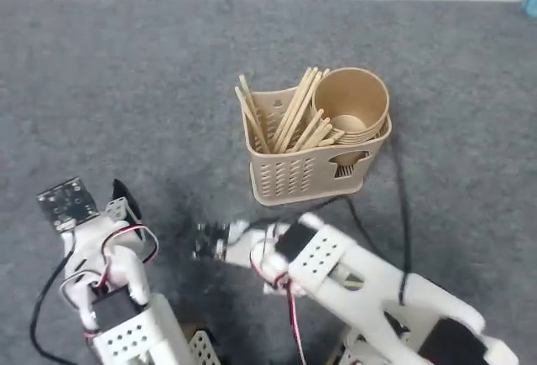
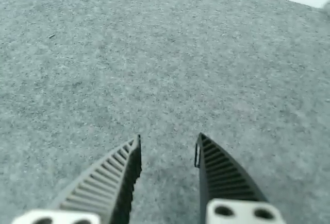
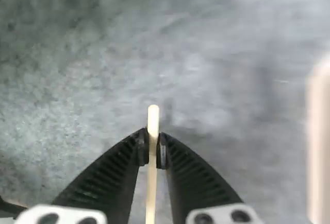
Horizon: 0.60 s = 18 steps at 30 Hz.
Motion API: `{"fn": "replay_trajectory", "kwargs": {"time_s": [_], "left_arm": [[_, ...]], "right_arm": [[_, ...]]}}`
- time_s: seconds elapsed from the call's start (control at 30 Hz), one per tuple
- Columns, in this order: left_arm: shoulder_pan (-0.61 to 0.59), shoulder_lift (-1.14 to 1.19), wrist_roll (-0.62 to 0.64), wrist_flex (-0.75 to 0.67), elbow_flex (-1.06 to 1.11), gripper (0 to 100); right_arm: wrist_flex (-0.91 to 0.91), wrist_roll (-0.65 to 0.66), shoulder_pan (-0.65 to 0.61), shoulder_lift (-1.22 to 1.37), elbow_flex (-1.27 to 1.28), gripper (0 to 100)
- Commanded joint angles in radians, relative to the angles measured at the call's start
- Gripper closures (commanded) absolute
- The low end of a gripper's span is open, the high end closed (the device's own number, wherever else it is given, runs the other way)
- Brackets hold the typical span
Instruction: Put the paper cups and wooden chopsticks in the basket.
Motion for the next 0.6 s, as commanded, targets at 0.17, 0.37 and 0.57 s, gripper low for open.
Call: {"fn": "replay_trajectory", "kwargs": {"time_s": [0.17,0.37,0.57], "left_arm": [[0.041,-0.006,-0.012,0.011,-0.005,84],[0.057,-0.011,-0.012,0.028,-0.005,87],[0.074,-0.011,-0.11,0.026,-0.005,99]], "right_arm": [[0.058,-0.362,0.064,-0.274,-0.361,99.1],[-0.018,-0.502,0.067,-0.369,-0.503,99.1],[-0.197,-0.506,0.067,-0.461,-0.54,99.1]]}}
